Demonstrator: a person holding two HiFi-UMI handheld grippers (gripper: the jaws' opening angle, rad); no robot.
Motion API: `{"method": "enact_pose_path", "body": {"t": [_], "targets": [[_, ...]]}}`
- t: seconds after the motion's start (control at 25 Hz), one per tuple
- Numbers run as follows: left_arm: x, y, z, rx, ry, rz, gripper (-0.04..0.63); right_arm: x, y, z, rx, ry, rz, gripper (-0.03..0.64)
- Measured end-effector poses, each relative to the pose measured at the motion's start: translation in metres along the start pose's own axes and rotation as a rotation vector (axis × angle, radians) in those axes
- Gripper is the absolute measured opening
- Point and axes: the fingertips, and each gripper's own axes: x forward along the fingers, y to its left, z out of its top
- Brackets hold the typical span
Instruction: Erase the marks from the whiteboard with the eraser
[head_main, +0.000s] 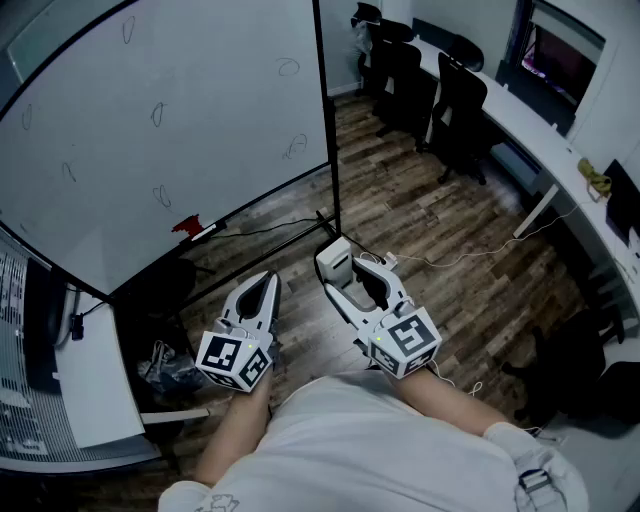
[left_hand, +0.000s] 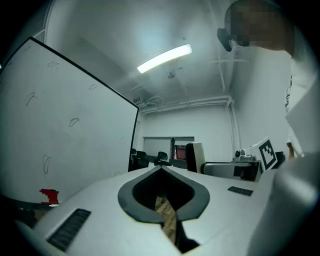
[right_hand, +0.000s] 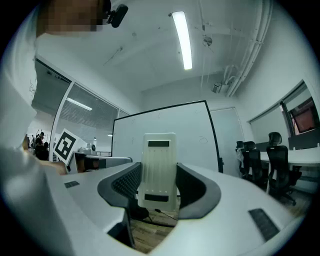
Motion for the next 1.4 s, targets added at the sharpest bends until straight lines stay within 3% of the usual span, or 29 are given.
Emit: {"method": "enact_pose_path", "body": {"t": [0.48, 0.92, 1.16, 1.4], "targets": [[0.017, -0.004, -0.008, -0.020, 0.009, -0.020, 0.006, 0.002, -0.012, -0.010, 0.026, 0.012, 0.020, 0.229], [0.065, -0.010, -0.038, -0.042, 0.037, -0.034, 0.006, 0.013, -0.062, -0.026, 0.054, 0.008, 0.062, 0.229], [0.118, 0.005, -0.037, -0.084, -0.013, 0.063, 0.006, 0.033, -0.116, -0.027, 0.054, 0.025, 0.136, 0.229], [0.165, 0.002, -0.034, -0.069, -0.030, 0.142, 0.006, 0.039, -0.164, -0.023, 0.083, 0.033, 0.224, 0.229]]}}
